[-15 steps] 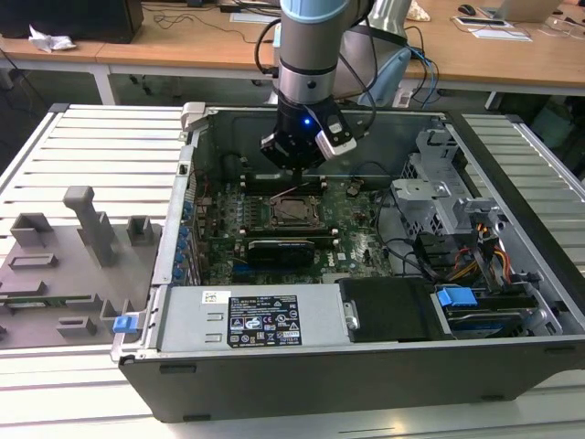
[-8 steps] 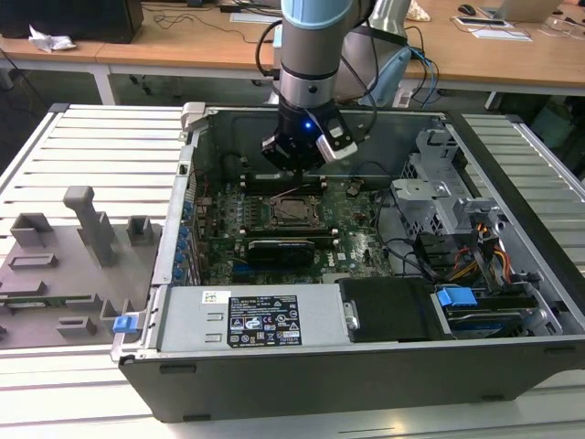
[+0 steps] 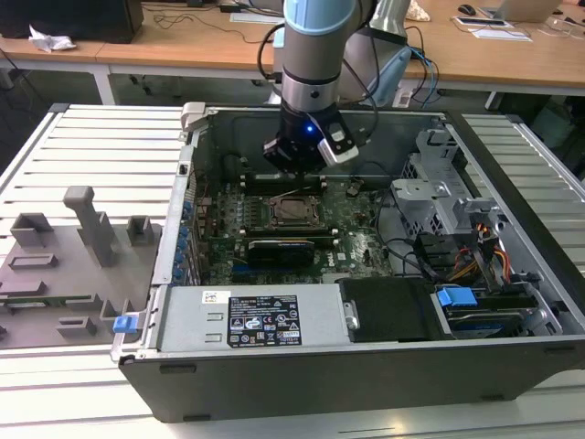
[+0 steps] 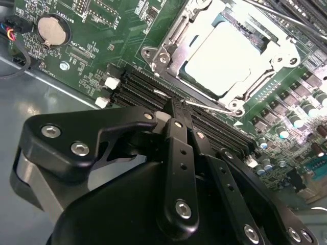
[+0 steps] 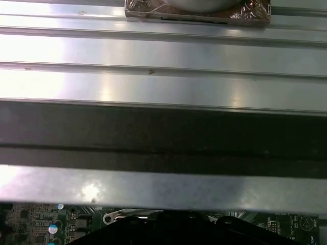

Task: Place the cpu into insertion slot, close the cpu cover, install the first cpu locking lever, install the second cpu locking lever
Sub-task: 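Install the first cpu locking lever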

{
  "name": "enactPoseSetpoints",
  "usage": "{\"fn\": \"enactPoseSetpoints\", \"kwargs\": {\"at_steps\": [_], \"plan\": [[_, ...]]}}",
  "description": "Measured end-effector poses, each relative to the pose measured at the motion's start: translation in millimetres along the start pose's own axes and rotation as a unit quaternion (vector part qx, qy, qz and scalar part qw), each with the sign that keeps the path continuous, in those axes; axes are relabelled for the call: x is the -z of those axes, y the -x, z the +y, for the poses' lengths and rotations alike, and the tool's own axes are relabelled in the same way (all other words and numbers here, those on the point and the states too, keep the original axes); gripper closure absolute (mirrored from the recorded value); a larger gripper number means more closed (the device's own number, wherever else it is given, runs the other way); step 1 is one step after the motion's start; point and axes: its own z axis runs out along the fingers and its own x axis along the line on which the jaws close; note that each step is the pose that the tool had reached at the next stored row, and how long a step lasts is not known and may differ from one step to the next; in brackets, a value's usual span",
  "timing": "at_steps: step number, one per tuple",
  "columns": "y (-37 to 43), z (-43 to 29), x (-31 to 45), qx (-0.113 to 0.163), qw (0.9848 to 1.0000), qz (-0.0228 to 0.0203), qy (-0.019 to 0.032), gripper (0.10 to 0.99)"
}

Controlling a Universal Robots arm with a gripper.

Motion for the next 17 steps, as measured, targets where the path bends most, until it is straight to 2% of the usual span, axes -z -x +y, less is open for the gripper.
{"fn": "enactPoseSetpoints", "kwargs": {"at_steps": [17], "plan": [[5.8, -1.6, -12.1, 0.0, 1.0, -0.0001, 0.0, 0.984]]}}
